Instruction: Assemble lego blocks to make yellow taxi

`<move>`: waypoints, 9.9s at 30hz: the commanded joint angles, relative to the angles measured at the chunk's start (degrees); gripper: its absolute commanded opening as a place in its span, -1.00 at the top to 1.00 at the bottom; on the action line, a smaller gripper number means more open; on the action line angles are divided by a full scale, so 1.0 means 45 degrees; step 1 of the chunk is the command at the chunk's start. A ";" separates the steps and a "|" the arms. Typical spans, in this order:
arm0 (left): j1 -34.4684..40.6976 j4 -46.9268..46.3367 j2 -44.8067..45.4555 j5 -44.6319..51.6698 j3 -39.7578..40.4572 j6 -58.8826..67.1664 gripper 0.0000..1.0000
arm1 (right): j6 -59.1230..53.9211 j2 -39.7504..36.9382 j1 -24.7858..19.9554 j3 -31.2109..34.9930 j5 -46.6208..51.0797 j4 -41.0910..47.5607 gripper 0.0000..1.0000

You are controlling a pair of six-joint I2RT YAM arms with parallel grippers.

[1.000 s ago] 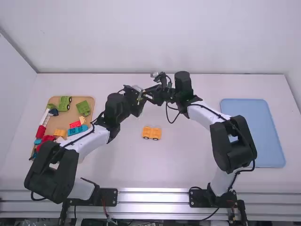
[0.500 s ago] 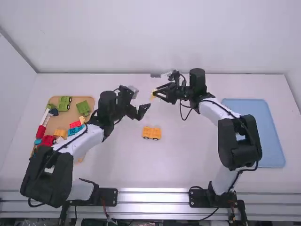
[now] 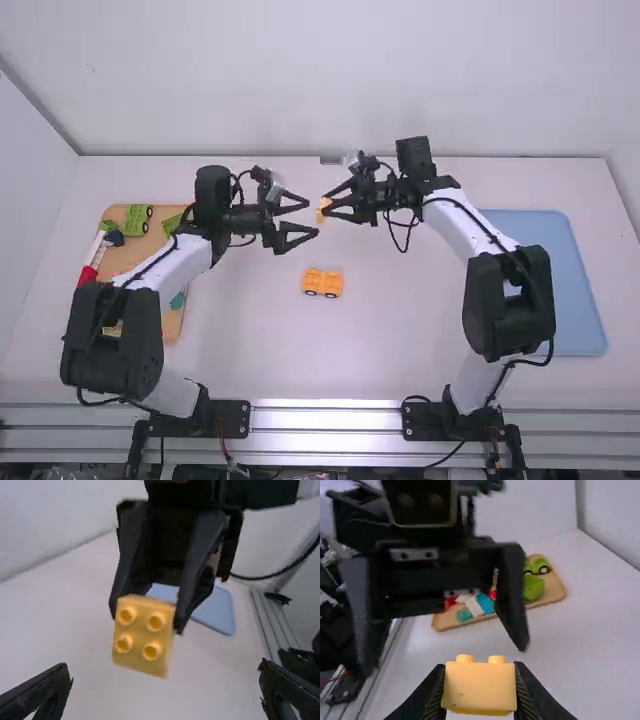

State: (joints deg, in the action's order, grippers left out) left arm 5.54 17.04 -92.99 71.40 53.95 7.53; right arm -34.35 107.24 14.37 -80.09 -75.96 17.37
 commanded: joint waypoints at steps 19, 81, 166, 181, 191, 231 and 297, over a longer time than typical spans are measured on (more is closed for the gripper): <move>0.0219 0.0092 -0.0160 0.0986 0.0325 0.1758 -0.46 | -0.1695 0.0146 0.0389 -0.0874 -0.0136 0.1292 0.68; 0.1185 -1.2002 -0.3172 -1.1672 0.1661 1.4906 0.73 | 0.1569 -0.0520 -0.1039 -0.0855 0.5557 0.0175 -0.97; -0.2205 0.0170 -0.4677 -0.3424 -0.3701 1.2381 -0.40 | -0.0704 -0.0520 -0.0767 -0.0767 0.5843 0.1243 -0.97; -0.1715 0.0350 -0.4677 -0.3070 -0.3575 1.2381 0.21 | -0.0704 -0.0520 -0.0529 -0.0767 0.5848 0.1253 -0.97; -0.1705 0.0996 -0.4493 -0.3123 -0.3575 1.1385 0.54 | -0.0816 -0.0525 -0.0743 -0.0767 0.5843 0.1637 -0.97; -0.0097 -0.8359 -0.2074 -0.2157 -0.0029 1.6262 0.92 | -0.2701 -0.1001 0.1039 0.9768 0.5163 -1.0491 -0.97; 0.1365 -0.2764 -0.3876 -0.4318 -0.1666 1.2050 0.93 | -0.2705 0.3701 0.1651 0.8718 0.4896 -1.3041 -0.11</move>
State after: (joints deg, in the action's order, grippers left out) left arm 10.66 5.13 -109.80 54.57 46.87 63.64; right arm -45.34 123.11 21.65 -40.34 -54.48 -41.76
